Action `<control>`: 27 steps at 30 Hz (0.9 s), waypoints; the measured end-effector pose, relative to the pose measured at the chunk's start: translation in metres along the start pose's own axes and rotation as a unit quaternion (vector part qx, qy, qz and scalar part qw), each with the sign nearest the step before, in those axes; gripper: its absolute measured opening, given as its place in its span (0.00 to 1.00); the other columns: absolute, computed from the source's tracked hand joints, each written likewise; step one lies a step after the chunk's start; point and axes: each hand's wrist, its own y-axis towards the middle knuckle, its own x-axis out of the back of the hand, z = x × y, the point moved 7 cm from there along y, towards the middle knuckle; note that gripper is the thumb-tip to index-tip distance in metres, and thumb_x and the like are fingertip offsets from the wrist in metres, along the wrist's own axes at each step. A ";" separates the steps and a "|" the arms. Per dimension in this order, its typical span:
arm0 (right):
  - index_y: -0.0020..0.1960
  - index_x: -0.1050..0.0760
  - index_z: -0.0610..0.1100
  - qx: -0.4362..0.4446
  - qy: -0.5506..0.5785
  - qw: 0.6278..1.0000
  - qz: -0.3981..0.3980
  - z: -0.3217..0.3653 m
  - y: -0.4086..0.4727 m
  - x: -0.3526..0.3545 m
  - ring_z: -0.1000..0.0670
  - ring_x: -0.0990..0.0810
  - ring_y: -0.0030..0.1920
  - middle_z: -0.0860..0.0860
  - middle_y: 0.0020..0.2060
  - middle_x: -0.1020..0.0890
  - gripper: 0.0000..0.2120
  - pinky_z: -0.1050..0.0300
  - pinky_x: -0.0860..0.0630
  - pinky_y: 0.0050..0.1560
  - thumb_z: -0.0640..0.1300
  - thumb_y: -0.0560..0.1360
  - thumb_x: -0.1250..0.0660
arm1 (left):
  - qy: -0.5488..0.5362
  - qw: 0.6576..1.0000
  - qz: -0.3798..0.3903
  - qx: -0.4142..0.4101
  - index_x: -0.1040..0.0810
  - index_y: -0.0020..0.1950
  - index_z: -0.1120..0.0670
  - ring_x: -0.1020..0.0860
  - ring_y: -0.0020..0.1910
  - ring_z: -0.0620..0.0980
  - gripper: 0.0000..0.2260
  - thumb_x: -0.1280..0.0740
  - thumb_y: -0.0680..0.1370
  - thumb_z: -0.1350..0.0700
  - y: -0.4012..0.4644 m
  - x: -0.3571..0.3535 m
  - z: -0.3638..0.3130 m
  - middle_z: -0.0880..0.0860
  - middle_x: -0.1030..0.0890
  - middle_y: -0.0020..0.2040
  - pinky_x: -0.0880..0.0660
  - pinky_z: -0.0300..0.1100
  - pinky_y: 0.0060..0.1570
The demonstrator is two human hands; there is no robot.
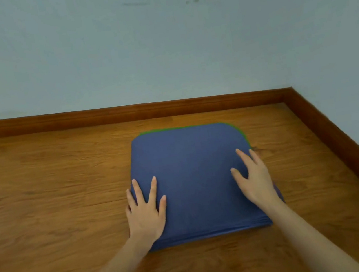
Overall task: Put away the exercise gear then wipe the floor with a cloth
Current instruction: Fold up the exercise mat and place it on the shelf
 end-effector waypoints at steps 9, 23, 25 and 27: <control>0.76 0.57 0.57 -0.008 -0.251 0.957 0.142 -0.035 0.000 -0.095 0.45 0.65 0.75 0.51 0.77 0.59 0.32 0.36 0.63 0.71 0.65 0.75 0.65 | 0.064 0.994 0.009 -0.089 0.37 0.73 0.54 0.37 0.72 0.53 0.29 0.59 0.80 0.40 0.011 -0.031 -0.003 0.56 0.34 0.72 0.54 0.44 0.70; 0.76 0.54 0.58 -0.008 -0.305 0.918 0.253 -0.014 0.032 -0.083 0.43 0.59 0.76 0.49 0.77 0.57 0.24 0.33 0.55 0.71 0.54 0.82 0.53 | 0.092 0.985 0.009 -0.144 0.55 0.76 0.53 0.56 0.75 0.50 0.43 0.76 0.68 0.31 0.027 -0.025 -0.014 0.56 0.52 0.77 0.64 0.42 0.71; 0.76 0.45 0.53 0.058 -0.282 0.939 0.189 0.004 0.011 -0.076 0.42 0.51 0.76 0.45 0.76 0.48 0.22 0.37 0.53 0.73 0.47 0.82 0.51 | 0.069 0.985 0.031 -0.154 0.62 0.75 0.52 0.62 0.74 0.49 0.45 0.80 0.64 0.31 0.020 -0.013 -0.017 0.55 0.59 0.77 0.65 0.42 0.71; 0.70 0.32 0.48 0.184 -0.246 0.949 0.075 0.023 -0.025 -0.067 0.40 0.36 0.71 0.41 0.69 0.31 0.21 0.37 0.47 0.72 0.40 0.78 0.46 | 0.075 0.977 0.004 -0.201 0.56 0.76 0.53 0.55 0.75 0.53 0.40 0.72 0.71 0.31 -0.002 0.006 -0.025 0.57 0.52 0.77 0.56 0.45 0.73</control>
